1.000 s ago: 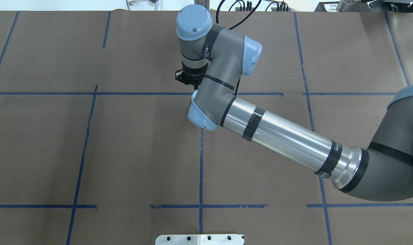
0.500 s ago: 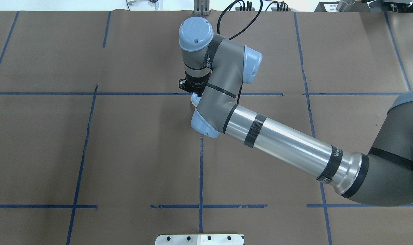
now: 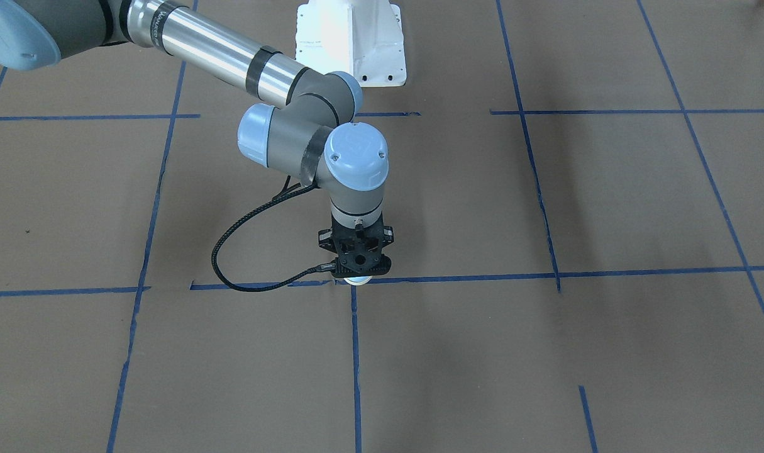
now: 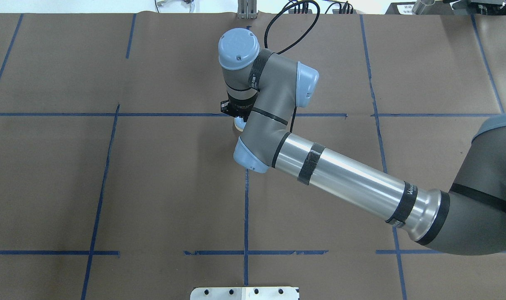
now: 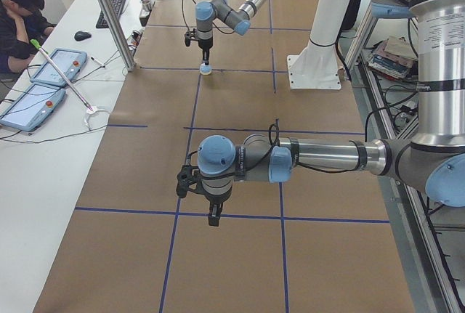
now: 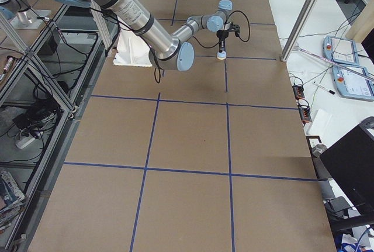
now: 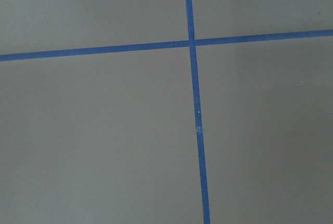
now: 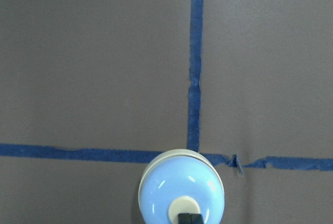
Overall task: Place and press bell with both arms
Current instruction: 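Press down on the bell's button with the right gripper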
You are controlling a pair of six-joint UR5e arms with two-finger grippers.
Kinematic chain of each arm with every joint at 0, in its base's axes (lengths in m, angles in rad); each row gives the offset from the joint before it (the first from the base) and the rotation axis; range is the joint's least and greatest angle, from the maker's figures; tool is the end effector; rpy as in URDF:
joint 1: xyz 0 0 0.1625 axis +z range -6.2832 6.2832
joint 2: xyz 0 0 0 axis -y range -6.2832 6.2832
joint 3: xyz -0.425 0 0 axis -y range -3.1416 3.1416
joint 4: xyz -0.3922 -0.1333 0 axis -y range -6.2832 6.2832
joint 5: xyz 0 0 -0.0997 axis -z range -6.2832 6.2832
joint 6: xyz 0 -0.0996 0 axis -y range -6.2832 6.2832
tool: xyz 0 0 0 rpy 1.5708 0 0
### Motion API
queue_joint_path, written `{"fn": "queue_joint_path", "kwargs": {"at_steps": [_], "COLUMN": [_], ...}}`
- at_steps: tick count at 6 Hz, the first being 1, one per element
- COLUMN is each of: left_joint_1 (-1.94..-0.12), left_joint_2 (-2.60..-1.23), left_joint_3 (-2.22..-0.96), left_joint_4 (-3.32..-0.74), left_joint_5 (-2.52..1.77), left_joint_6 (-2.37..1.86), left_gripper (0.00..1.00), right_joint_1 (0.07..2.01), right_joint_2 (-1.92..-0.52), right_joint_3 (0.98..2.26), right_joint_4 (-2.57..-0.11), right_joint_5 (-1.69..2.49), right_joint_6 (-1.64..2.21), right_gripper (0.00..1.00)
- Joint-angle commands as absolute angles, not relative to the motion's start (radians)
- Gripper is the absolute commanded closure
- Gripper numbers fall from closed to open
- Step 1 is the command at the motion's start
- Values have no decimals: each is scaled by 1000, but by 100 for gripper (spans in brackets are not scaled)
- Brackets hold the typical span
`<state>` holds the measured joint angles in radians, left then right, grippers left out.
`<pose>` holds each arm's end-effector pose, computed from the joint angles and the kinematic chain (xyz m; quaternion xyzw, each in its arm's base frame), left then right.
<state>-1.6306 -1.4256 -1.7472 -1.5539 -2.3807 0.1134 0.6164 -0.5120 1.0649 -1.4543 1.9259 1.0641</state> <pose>-0.0868 -0.4268 0.6380 0.0406 0.3919 0.0274 0.9187 -0.6287 -0.5663 0.1761 0.0310 -0.3625 -0.0070 0.9314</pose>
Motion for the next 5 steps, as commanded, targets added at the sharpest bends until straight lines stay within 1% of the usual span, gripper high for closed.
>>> {"fn": "queue_joint_path", "kwargs": {"at_steps": [1,3,4,5], "left_joint_1": [-1631,-1631,-1631,-1631], "left_joint_2": [-1425,-1425,-1425,-1425], "left_joint_3": [-1747,-1744,-1744,-1730], "left_joint_4": [-1554,-1555,-1555,-1555], "left_joint_5": [-2381,-2381,-2381,-2379], "left_joint_6": [114,114,114,114], "left_gripper": [0,0,0,0], "right_joint_1": [615,649,676,698], "right_joint_2": [-506,-499,-500,-511], "right_joint_3": [1062,1115,1136,1147], "right_joint_4": [-1454,-1456,-1457,-1457], "right_joint_5": [1921,1943,1989,2017], "right_joint_6": [1063,1062,1062,1062], "right_gripper": [96,95,86,10]}}
